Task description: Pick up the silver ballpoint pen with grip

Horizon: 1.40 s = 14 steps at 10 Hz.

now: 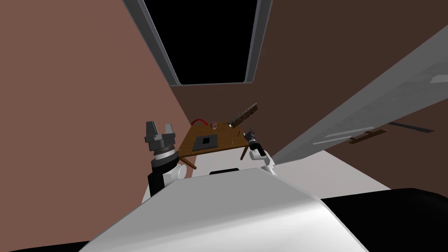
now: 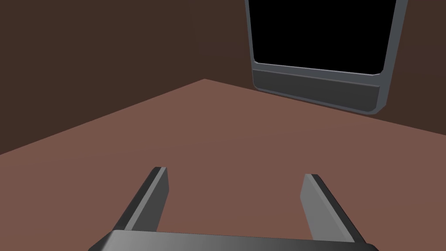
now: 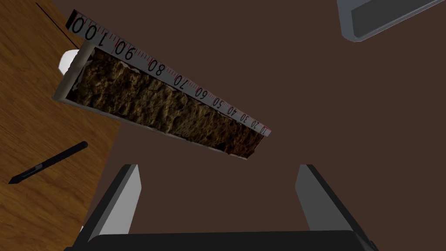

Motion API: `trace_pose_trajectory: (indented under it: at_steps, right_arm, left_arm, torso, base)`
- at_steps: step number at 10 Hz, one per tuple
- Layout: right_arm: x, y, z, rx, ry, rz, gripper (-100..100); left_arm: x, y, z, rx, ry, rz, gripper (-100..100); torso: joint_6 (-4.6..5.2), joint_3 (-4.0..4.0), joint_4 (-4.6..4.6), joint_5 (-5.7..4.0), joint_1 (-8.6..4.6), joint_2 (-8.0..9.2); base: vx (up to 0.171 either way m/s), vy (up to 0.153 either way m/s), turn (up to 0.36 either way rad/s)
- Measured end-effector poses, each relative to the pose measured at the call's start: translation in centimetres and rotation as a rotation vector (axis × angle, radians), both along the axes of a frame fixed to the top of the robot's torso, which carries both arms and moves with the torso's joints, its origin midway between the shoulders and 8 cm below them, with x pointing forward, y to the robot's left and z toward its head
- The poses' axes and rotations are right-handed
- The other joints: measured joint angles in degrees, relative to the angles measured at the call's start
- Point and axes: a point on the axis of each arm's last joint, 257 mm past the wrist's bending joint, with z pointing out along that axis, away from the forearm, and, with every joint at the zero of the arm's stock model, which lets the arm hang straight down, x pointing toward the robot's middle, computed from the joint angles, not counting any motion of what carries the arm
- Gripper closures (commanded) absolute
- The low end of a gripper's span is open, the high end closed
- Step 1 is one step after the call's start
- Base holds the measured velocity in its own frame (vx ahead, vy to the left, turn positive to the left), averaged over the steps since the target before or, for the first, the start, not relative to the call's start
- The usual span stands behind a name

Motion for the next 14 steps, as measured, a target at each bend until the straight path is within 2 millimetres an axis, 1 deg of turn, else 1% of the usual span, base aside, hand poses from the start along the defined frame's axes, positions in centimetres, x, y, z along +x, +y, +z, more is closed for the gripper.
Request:
trace_pose_trajectory:
  at_steps: [1, 2, 3, 4, 5, 6, 7, 8, 11, 13, 14]
  right_arm:
    - [0.5, -0.3, -1.2, 0.035, 0.031, -0.003, -100]
    - [0.7, -0.1, -2.2, 0.059, 0.058, -0.005, -100]
    - [1.3, 0.0, -3.2, 0.094, 0.086, -0.007, -100]
    - [1.4, -0.2, -4.1, 0.117, 0.113, -0.010, -100]
    - [1.9, -0.5, -5.0, 0.151, 0.139, -0.013, -100]
    - [1.8, -0.9, -6.2, 0.176, 0.168, -0.019, -100]
    - [2.2, -0.7, -7.2, 0.213, 0.193, -0.023, -100]
    - [2.2, -0.8, -8.5, 0.236, 0.224, -0.029, -100]
    - [3.2, -1.1, -11.4, 0.334, 0.313, -0.050, -100]
    - [3.2, -1.2, -13.6, 0.393, 0.371, -0.065, -100]
    - [2.9, -1.2, -14.8, 0.417, 0.398, -0.074, -100]
  left_arm:
    - [0.0, 0.0, 0.0, 0.000, 0.000, 0.000, 0]
    - [0.0, 0.0, 0.0, 0.000, 0.000, 0.000, 0]
    - [0.0, 0.0, 0.0, 0.000, 0.000, 0.000, 0]
    - [0.0, 0.0, 0.0, 0.000, 0.000, 0.000, 0]
    - [0.0, 0.0, 0.0, 0.000, 0.000, 0.000, 0]
    - [0.0, 0.0, 0.0, 0.000, 0.000, 0.000, 0]
    - [0.0, 0.0, 0.0, 0.000, 0.000, 0.000, 0]
    - [0.0, 0.0, 0.0, 0.000, 0.000, 0.000, 0]
    - [0.0, 0.0, 0.0, 0.000, 0.000, 0.000, 0]
    - [0.0, 0.0, 0.0, 0.000, 0.000, 0.000, 0]
    - [0.0, 0.0, 0.0, 0.000, 0.000, 0.000, 0]
  torso:
    - [-0.01, -0.01, 0.00, 0.01, 0.04, -0.03]
    - [0.00, 0.00, 0.00, 0.01, 0.03, 0.00]
    - [-0.01, -0.01, 0.00, 0.01, 0.07, -0.02]
    - [0.00, 0.00, 0.00, 0.01, 0.04, 0.01]
    - [-0.01, -0.01, 0.00, 0.01, 0.02, -0.02]
    - [0.01, 0.00, 0.00, 0.00, -0.02, 0.00]
    - [-0.01, -0.01, 0.00, 0.00, 0.03, -0.03]
    - [0.01, 0.00, 0.00, 0.00, 0.00, 0.00]
    - [-0.01, -0.01, 0.00, 0.01, 0.03, -0.03]
    - [0.00, -0.01, 0.00, 0.01, 0.02, -0.03]
    - [0.01, 0.00, 0.00, 0.01, 0.02, 0.01]
  base:
    - [0.033, 0.036, 0.002]
    - [0.035, 0.045, 0.005]
    - [0.031, 0.041, 0.006]
    - [0.038, 0.034, 0.002]
    - [0.034, 0.027, 0.005]
    - [0.040, 0.036, 0.002]
    - [0.034, 0.030, 0.006]
    - [0.031, 0.040, 0.005]
    - [0.038, 0.035, 0.004]
    - [0.037, 0.036, 0.004]
    - [0.030, 0.041, 0.002]
